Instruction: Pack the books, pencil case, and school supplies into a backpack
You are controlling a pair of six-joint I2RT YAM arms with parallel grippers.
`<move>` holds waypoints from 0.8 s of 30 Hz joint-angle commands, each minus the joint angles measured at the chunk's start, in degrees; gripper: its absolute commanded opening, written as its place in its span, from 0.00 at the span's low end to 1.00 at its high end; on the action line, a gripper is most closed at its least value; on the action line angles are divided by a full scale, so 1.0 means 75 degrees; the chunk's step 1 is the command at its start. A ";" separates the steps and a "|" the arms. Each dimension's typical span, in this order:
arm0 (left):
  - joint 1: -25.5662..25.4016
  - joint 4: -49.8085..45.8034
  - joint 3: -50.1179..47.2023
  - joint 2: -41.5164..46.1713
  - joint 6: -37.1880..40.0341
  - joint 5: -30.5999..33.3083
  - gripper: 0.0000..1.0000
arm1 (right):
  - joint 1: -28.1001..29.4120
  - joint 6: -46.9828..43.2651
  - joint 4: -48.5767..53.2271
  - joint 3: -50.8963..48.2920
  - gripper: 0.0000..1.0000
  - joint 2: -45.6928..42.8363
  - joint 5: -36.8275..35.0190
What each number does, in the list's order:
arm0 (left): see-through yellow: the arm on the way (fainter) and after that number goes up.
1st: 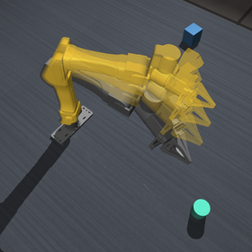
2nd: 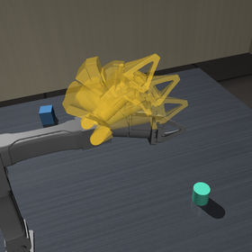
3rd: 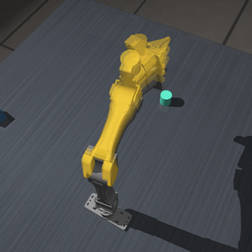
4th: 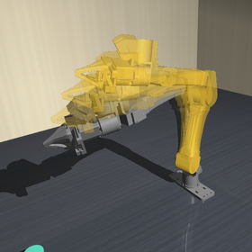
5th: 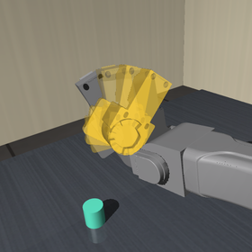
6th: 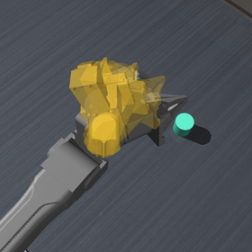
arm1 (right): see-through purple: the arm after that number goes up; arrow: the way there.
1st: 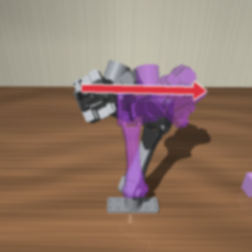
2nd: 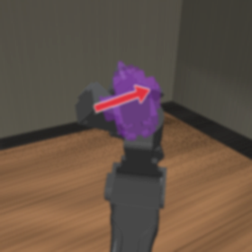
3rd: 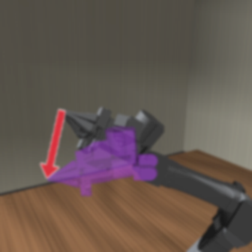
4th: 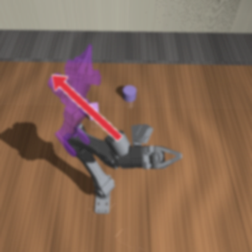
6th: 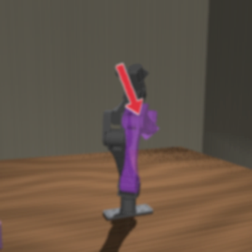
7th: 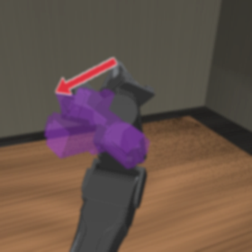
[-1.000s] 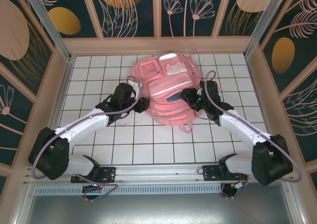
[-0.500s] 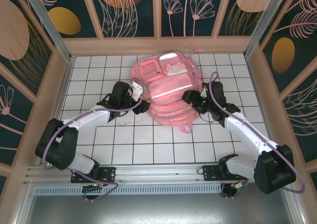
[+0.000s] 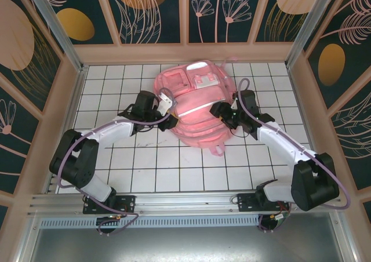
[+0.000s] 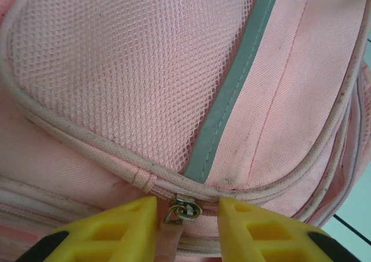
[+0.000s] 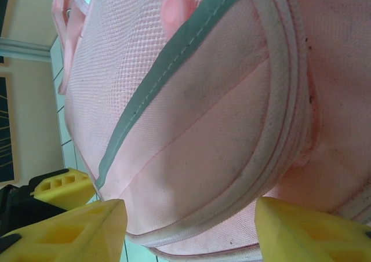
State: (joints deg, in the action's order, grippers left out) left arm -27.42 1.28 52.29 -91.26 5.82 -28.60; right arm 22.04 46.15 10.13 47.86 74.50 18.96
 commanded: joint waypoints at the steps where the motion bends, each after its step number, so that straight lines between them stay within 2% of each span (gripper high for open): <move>1: 0.0035 -0.0307 0.0210 -0.0154 0.0332 -0.0243 0.31 | -0.0056 -0.0061 0.0048 0.0232 0.58 0.0125 -0.0126; 4: 0.0033 -0.0493 0.0132 -0.0048 0.0471 -0.0475 0.30 | -0.0053 -0.0041 0.0056 0.0237 0.57 0.0212 -0.0210; 7: 0.0035 -0.0572 -0.0026 0.0136 0.0582 -0.0696 0.36 | -0.0056 -0.0036 0.0102 0.0233 0.57 0.0291 -0.0362; 11: 0.0035 -0.0496 -0.0164 0.0175 0.0573 -0.0653 0.39 | -0.0046 -0.0033 0.0069 0.0234 0.54 0.0389 -0.0384; 17: 0.0035 -0.0519 0.0041 -0.0122 0.0429 -0.0255 0.26 | -0.0047 -0.0012 0.0045 0.0271 0.48 0.0473 -0.0370; 20: 0.0035 -0.0599 0.0118 -0.0228 0.0384 -0.0083 0.23 | -0.0043 0.0014 0.0060 0.0264 0.45 0.0507 -0.0406; 22: 0.0035 -0.0700 0.0180 -0.0325 0.0309 0.0134 0.23 | -0.0042 0.0036 0.0062 0.0252 0.43 0.0552 -0.0395; 24: 0.0035 -0.0743 0.0237 -0.0410 0.0222 0.0278 0.27 | -0.0034 0.0071 0.0035 0.0240 0.43 0.0577 -0.0384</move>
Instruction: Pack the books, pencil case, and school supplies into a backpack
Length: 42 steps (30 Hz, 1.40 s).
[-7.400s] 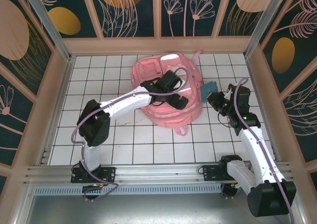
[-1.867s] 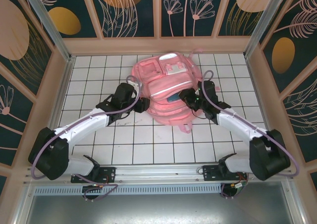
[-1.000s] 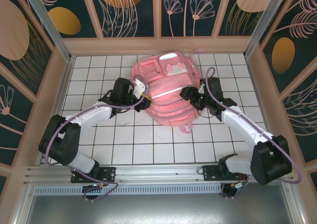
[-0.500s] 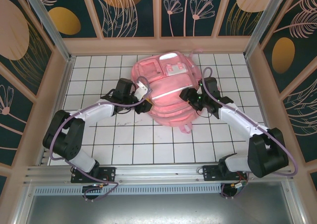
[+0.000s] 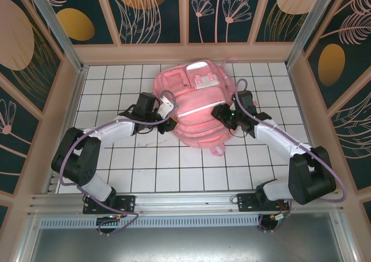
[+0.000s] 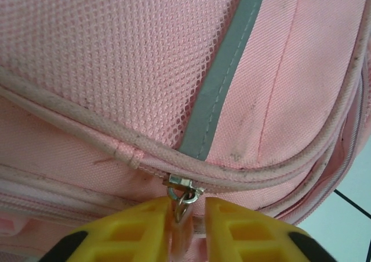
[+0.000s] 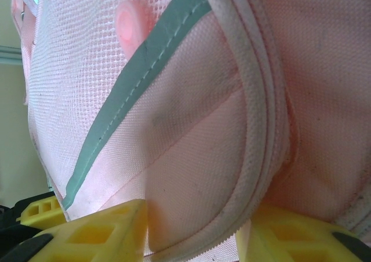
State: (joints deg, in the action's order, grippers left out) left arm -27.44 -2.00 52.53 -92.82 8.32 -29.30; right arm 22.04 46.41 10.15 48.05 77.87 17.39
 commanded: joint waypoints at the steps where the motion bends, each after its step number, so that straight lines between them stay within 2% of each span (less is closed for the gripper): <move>1: 0.0038 -0.0329 0.0234 -0.0250 -0.0148 0.0399 0.29 | -0.0025 0.0039 0.0018 0.0214 0.43 0.0138 -0.0169; 3: 0.0038 -0.0308 0.0249 -0.0303 -0.0211 0.0438 0.27 | -0.0007 0.0051 0.0006 0.0225 0.42 0.0150 -0.0180; 8: 0.0038 -0.0267 0.0248 -0.0174 -0.0276 0.0476 0.13 | 0.0014 0.0068 0.0023 0.0241 0.38 0.0165 -0.0253; 14: 0.0038 -0.0134 -0.0045 0.0350 -0.1173 0.0636 0.00 | 0.0089 0.0372 -0.0297 0.0011 0.23 0.0149 -0.0367; 18: 0.0015 0.0047 -0.0432 0.0654 -0.1663 0.0674 0.00 | 0.0103 0.0849 -0.0989 -0.0374 0.17 0.0016 -0.0373; 28: -0.0255 0.0095 -0.1173 0.1330 -0.1853 0.0537 0.00 | 0.0178 0.1739 -0.1683 -0.0764 0.05 -0.0310 -0.1034; 34: -0.0893 0.0212 -0.1195 0.1286 -0.1789 0.0392 0.01 | 0.0377 0.2034 -0.2023 -0.0855 0.04 -0.0281 -0.1140; 37: -0.0998 0.0336 -0.1344 0.1335 -0.1856 0.0634 0.09 | 0.0404 0.2085 -0.2064 -0.0875 0.03 -0.0257 -0.1170; 39: -0.0996 0.0383 -0.1465 0.1385 -0.1848 0.0808 0.10 | 0.0401 0.2085 -0.2034 -0.0874 0.03 -0.0233 -0.1159; 42: -0.0998 0.0596 -0.1609 0.1514 -0.1981 0.0737 0.04 | 0.0401 0.2030 -0.2001 -0.0843 0.03 -0.0216 -0.1135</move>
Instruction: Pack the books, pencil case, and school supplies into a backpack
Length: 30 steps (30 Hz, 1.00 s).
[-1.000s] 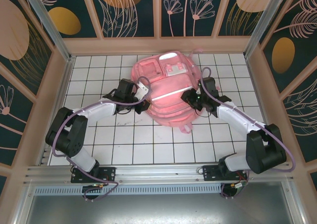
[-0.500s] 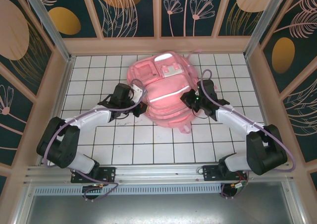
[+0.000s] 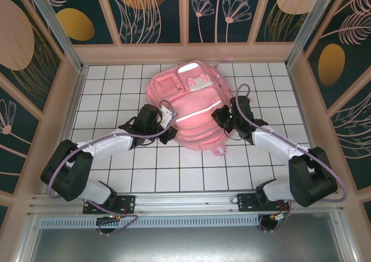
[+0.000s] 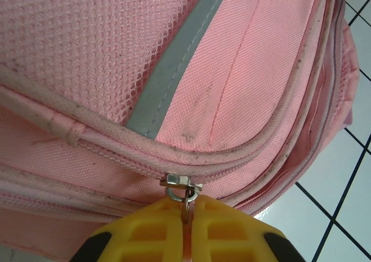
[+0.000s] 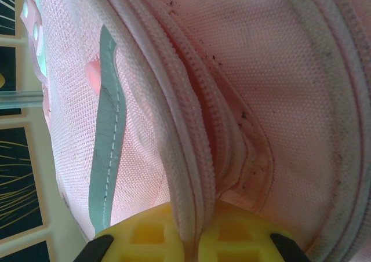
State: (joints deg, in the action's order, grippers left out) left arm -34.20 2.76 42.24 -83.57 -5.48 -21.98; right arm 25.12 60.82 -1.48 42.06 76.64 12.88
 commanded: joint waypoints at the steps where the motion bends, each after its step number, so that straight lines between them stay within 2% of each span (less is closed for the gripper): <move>1: -0.0102 0.0132 -0.0282 0.0328 -0.0252 -0.0375 0.03 | -0.0010 0.0106 -0.0434 -0.0044 0.03 -0.0047 -0.0534; 4: -0.0309 0.0521 -0.0289 0.0352 -0.0573 -0.0590 0.02 | 0.0010 0.0150 -0.0479 -0.0070 0.03 -0.0035 -0.0511; 12: -0.1345 0.0987 -0.0092 0.0032 -0.1226 -0.0115 0.03 | 0.0218 0.0234 -0.0559 -0.0126 0.03 -0.0035 -0.0511; 19: -0.1995 0.1235 0.0839 -0.0933 -0.1769 0.0271 0.07 | 0.0388 0.0301 -0.0574 -0.0250 0.03 -0.0067 -0.0543; 22: -0.1998 0.1024 0.1071 -0.1110 -0.1950 0.0426 0.21 | 0.0389 0.0156 -0.0278 -0.0288 0.05 -0.0229 -0.0733; 24: -0.2000 0.0795 0.1044 -0.0909 -0.1965 0.0517 0.35 | 0.0377 -0.0059 0.0081 -0.0301 0.12 -0.0484 -0.0963; 26: -0.1990 0.0555 0.0949 -0.0568 -0.2037 0.0625 0.44 | 0.0376 -0.0336 0.0543 -0.0266 0.21 -0.0742 -0.1229; 30: -0.1968 0.0053 0.0755 0.0150 -0.2449 0.0860 0.53 | 0.0387 -0.0990 0.1621 -0.0128 0.35 -0.1139 -0.1724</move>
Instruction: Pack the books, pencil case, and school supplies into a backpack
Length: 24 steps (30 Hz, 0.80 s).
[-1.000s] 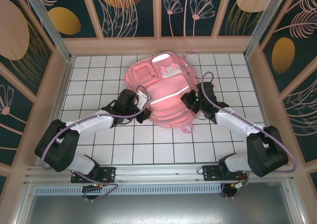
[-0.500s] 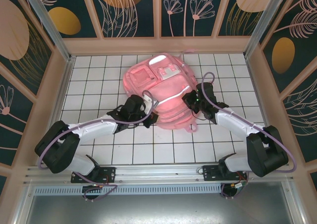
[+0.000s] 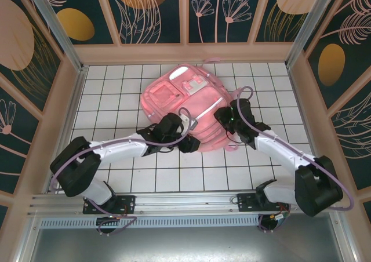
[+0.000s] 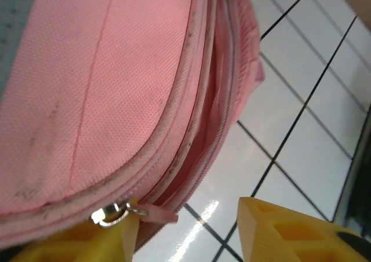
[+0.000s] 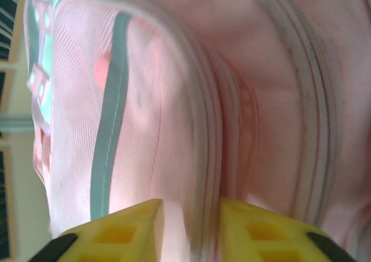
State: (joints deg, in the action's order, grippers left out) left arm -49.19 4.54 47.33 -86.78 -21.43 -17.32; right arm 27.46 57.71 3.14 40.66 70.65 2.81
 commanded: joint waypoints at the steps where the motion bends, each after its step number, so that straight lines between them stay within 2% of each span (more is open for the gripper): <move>1: 0.0032 -0.0341 0.0087 0.0713 -0.0461 0.0324 0.56 | 0.0088 -0.0753 0.1249 0.0078 0.38 -0.0448 -0.0449; 3: 0.0031 -0.0634 0.0102 0.0938 -0.0766 0.0666 0.59 | 0.0182 -0.1055 0.1671 0.0159 0.42 -0.0610 -0.0451; 6: 0.0089 -0.1014 0.0113 0.1170 -0.1220 0.1354 0.61 | 0.0550 -0.1410 0.2300 0.0357 0.46 -0.0710 -0.0954; 10: 0.0448 -0.1225 0.0072 0.1382 -0.1934 0.1767 0.61 | 0.1612 -0.1821 0.2624 0.0647 0.47 -0.0478 -0.1365; 14: 0.1110 -0.1073 -0.0246 0.1835 -0.2781 0.1863 0.61 | 0.2834 -0.2044 0.2686 0.1045 0.48 0.0118 -0.2051; 17: 0.1504 -0.0779 -0.0477 0.2192 -0.3284 0.1768 0.60 | 0.3427 -0.2260 0.2500 0.1346 0.47 0.0634 -0.2315; 24: 0.1847 -0.0710 -0.0564 0.2350 -0.3721 0.1785 0.64 | 0.4071 -0.2381 0.2447 0.1970 0.45 0.1664 -0.2832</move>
State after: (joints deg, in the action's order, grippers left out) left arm -36.23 -2.26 44.16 -69.67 -46.33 -4.14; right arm 57.21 41.17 20.82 52.84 81.30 -14.41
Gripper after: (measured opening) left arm 0.638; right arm 0.454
